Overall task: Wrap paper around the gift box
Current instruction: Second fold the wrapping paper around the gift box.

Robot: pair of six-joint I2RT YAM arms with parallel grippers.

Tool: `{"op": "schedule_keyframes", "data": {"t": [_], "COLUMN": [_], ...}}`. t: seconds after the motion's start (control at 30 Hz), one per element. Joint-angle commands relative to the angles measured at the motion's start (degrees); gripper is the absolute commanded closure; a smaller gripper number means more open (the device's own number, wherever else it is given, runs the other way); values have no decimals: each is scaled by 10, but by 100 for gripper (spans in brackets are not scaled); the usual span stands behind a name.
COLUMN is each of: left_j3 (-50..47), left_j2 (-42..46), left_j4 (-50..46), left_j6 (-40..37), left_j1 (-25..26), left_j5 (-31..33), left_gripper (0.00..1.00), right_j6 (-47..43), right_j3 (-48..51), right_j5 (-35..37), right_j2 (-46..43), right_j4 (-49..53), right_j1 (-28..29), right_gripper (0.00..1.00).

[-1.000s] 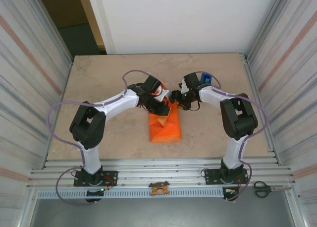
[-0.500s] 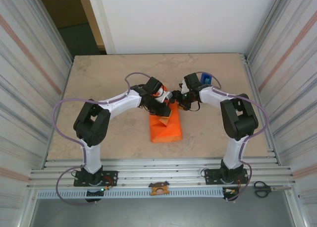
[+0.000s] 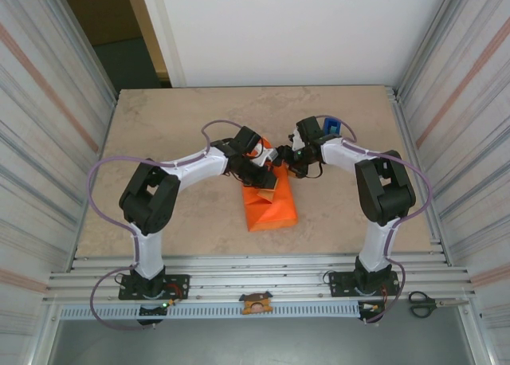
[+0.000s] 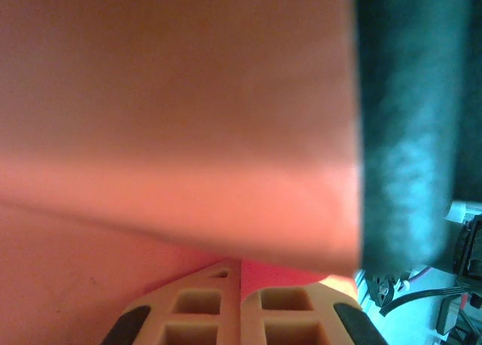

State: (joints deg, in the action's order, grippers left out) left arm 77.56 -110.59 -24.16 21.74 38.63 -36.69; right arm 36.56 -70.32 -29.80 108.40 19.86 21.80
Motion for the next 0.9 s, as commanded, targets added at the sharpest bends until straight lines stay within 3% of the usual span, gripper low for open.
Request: {"op": "schedule_keyframes", "data": {"t": [0.0, 0.43, 0.53, 0.73, 0.87], "left_j3": [-20, -24, -23, -25, -28], "left_j2": [-34, -37, -37, -38, -41], "left_j4": [22, 21, 20, 27, 39], "left_j6": [7, 10, 9, 11, 8], "left_j1": [11, 10, 10, 10, 10], "left_j5": [21, 28, 29, 22, 4], "left_gripper": [100, 95, 88, 62, 52], "right_j6": [7, -1, -4, -5, -1], "right_j3": [-4, -1, 4, 29, 41], "right_j5": [15, 8, 3, -7, -61], "right_j2": [3, -44, -57, -98, -100], "right_j4": [59, 68, 70, 59, 30], "right_j1": [-12, -79, -94, -106, -105], "right_gripper": [22, 18, 18, 18, 17]}}
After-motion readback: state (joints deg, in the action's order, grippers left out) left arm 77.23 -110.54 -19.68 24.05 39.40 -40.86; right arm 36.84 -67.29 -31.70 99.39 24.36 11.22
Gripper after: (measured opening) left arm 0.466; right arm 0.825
